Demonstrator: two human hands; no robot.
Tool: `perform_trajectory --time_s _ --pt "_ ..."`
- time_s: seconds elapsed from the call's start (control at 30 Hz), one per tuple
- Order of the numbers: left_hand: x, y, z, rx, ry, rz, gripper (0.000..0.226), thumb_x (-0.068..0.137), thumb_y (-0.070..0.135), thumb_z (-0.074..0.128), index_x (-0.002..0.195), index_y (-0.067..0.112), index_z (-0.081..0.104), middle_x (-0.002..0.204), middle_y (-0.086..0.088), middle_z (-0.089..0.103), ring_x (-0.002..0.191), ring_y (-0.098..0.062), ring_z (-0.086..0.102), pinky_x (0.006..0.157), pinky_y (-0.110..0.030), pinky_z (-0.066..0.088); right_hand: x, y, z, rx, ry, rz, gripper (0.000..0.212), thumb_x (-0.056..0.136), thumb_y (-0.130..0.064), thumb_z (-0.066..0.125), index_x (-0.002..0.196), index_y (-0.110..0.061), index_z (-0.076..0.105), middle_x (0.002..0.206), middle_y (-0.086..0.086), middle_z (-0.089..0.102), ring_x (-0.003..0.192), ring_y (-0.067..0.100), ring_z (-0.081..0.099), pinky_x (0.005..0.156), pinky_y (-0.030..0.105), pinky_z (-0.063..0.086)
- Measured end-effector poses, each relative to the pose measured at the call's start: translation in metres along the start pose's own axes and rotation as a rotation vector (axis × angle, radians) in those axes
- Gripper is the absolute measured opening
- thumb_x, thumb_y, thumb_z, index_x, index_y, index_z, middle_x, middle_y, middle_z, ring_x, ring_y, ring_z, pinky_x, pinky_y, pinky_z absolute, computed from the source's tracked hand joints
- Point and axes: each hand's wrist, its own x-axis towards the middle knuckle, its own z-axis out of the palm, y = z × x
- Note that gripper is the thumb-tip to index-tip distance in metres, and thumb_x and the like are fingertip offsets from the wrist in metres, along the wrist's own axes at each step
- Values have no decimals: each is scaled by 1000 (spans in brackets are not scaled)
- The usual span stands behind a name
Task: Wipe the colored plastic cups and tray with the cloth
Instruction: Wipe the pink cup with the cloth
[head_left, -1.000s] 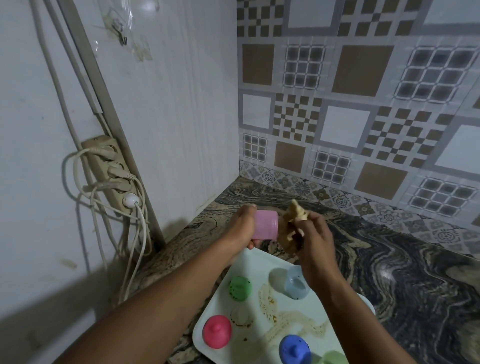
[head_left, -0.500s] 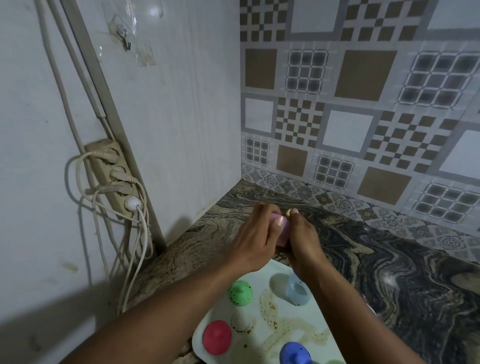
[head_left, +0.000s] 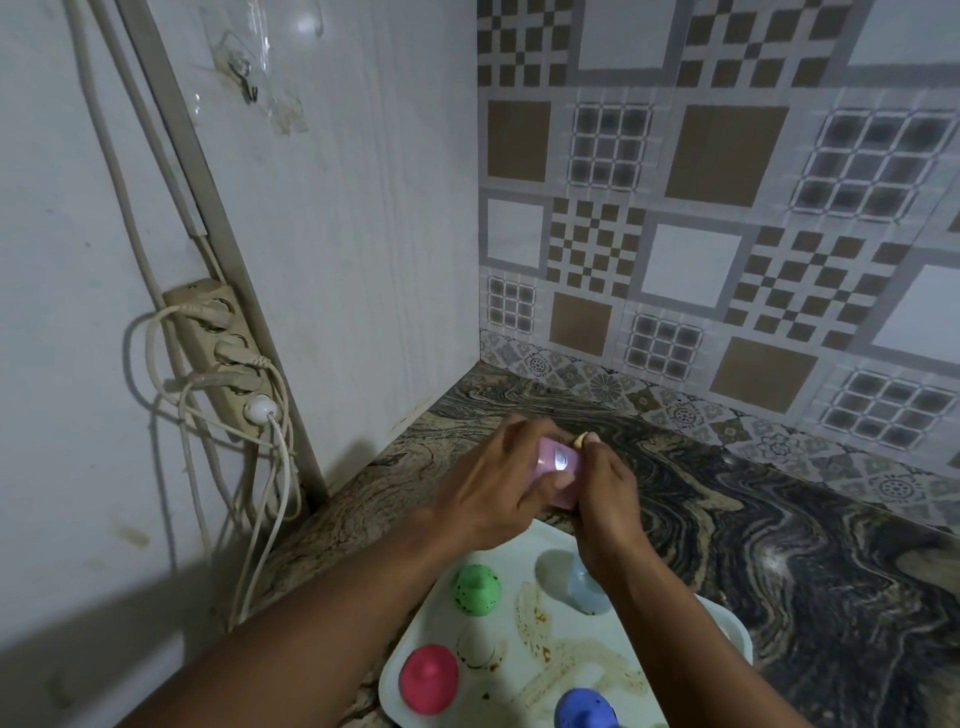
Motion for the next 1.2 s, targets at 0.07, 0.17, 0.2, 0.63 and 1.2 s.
perform_trajectory --time_s 0.07,0.17,0.2,0.63,1.2 --pt "1 7 2 -159 25 -241 61 88 80 25 123 34 41 119 1 57 94 -20 63 78 -38 55 -1 1 0 -20 75 -78 46 106 -41 42 96 -2 63 84 16 62 76 26 56 70 40 45" --pt "10 13 9 -273 -9 -497 72 83 87 20 115 33 53 107 1 68 96 -19 65 85 -38 54 -5 -2 3 -44 85 -193 41 108 -37 39 89 -7 59 80 11 58 73 21 52 69 36 41" --pt "11 13 10 -258 19 -467 70 84 86 22 115 32 53 106 0 68 95 -20 66 85 -40 54 -3 -2 3 -57 84 -206 42 108 -37 38 89 -7 59 80 11 59 73 20 52 69 36 41" --pt "8 10 10 -501 -36 -494 46 88 71 47 113 34 56 87 -1 69 67 -18 69 69 -47 62 7 7 -3 -180 77 -309 42 107 -43 40 86 -11 57 76 7 57 69 19 51 65 39 42" --pt "11 12 -1 -1004 -131 -651 47 85 24 79 127 29 57 121 -10 62 107 -27 69 88 -44 60 13 8 -7 -175 131 -302 43 106 -45 40 87 -10 57 77 7 58 69 18 51 65 37 41"
